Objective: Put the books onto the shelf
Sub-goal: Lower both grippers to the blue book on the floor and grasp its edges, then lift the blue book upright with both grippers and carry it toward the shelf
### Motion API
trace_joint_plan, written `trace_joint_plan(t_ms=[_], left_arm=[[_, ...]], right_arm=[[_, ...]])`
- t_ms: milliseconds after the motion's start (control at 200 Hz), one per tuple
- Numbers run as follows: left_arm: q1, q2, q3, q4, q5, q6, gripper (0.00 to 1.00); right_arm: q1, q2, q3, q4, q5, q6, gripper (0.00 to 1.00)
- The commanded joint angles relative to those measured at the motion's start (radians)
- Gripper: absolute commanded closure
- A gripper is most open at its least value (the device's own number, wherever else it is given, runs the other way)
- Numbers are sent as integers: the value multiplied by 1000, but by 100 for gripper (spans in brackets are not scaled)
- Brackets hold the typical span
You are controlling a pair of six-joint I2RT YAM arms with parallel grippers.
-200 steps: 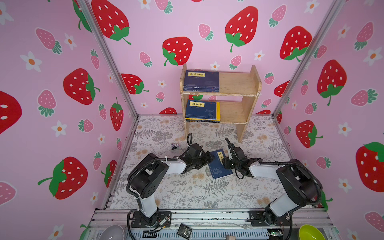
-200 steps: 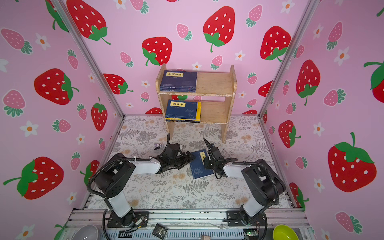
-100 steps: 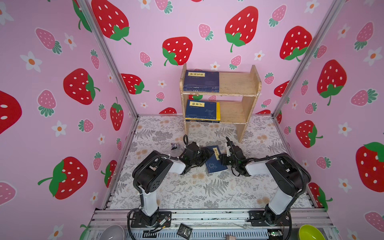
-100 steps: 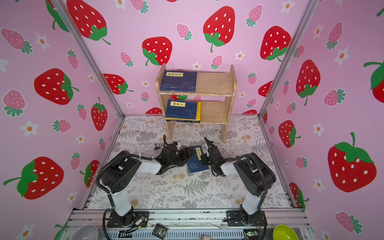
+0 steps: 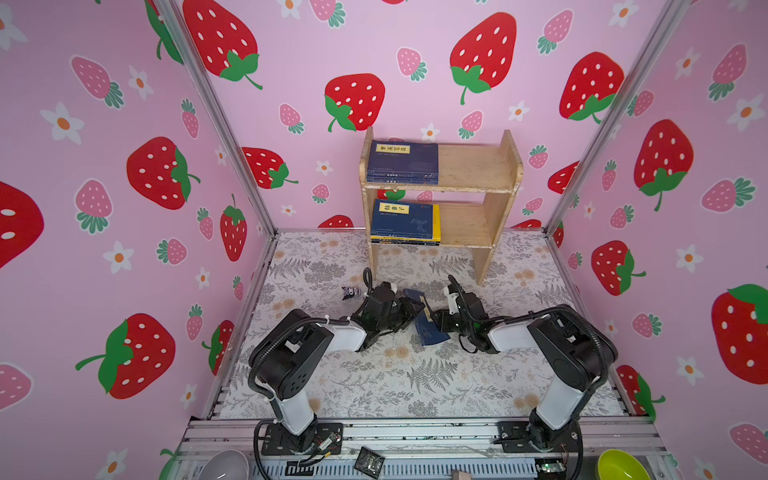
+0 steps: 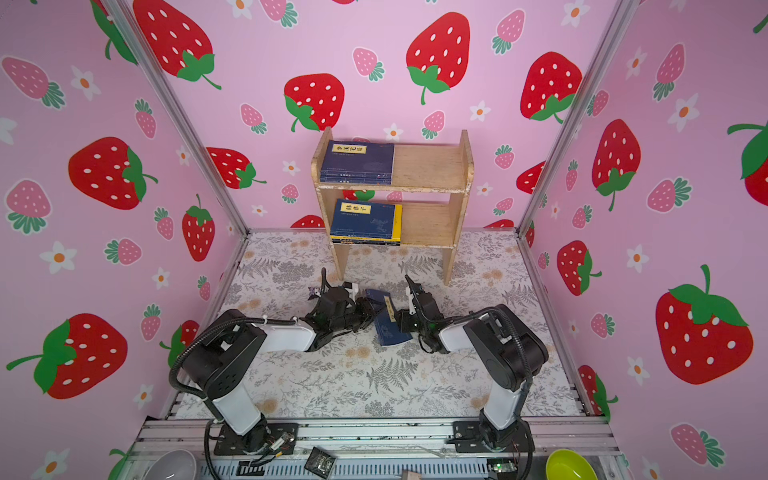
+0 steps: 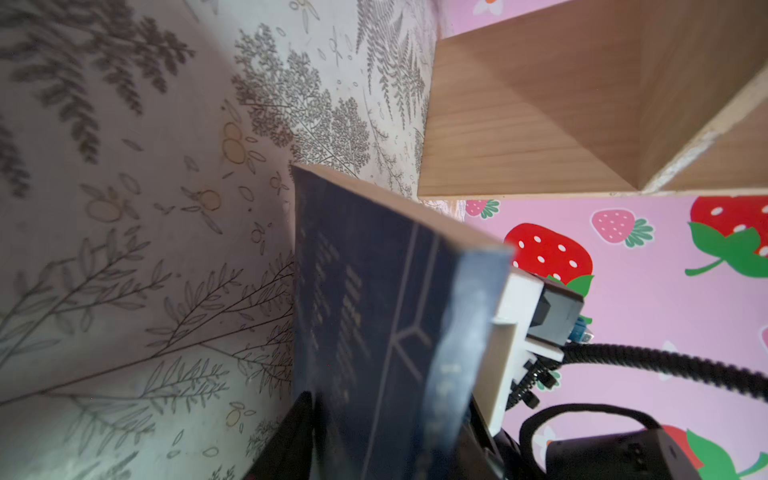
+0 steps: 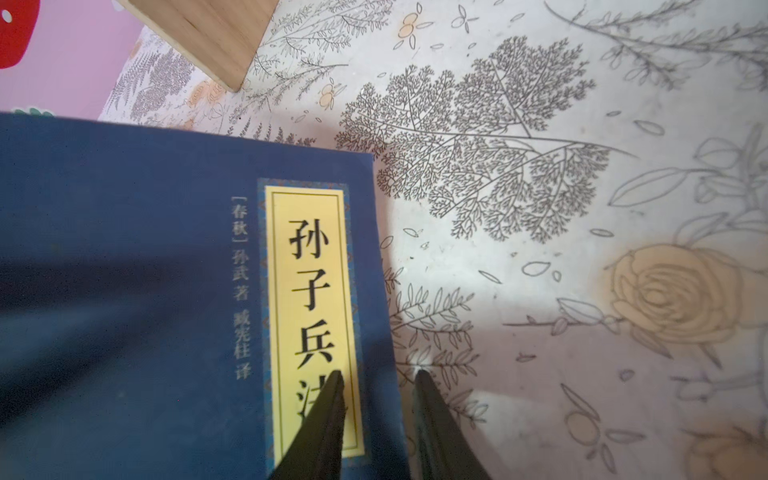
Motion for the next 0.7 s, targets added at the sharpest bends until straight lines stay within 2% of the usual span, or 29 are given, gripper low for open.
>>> trace_joint_plan(t_ms=[0, 155, 200, 270, 290, 310, 345, 490, 695], left_arm=[[-10, -50, 51, -61, -4, 52, 64], [-10, -69, 58, -114, -8, 72, 84], [-10, -73, 57, -121, -11, 73, 90], [-10, -83, 49, -119, -14, 64, 93], [-10, -89, 46, -119, -14, 63, 93], [-10, -95, 43, -119, -12, 60, 98], [-10, -112, 36, -119, -5, 52, 99], [-15, -260, 47, -202, 9, 95, 100], [-11, -540, 134, -488, -130, 270, 100]], right_arm=[[24, 18, 5, -202, -11, -5, 69], [24, -67, 44, -262, -5, -19, 65], [24, -103, 57, -276, -5, -23, 61], [23, -156, 71, -292, -2, -23, 50], [23, -174, 75, -299, 2, -19, 49], [23, -192, 78, -304, 4, -16, 49], [21, -225, 81, -311, 11, -10, 49], [5, -396, 72, -338, 65, 45, 28], [-8, -625, 96, -350, 185, 118, 6]])
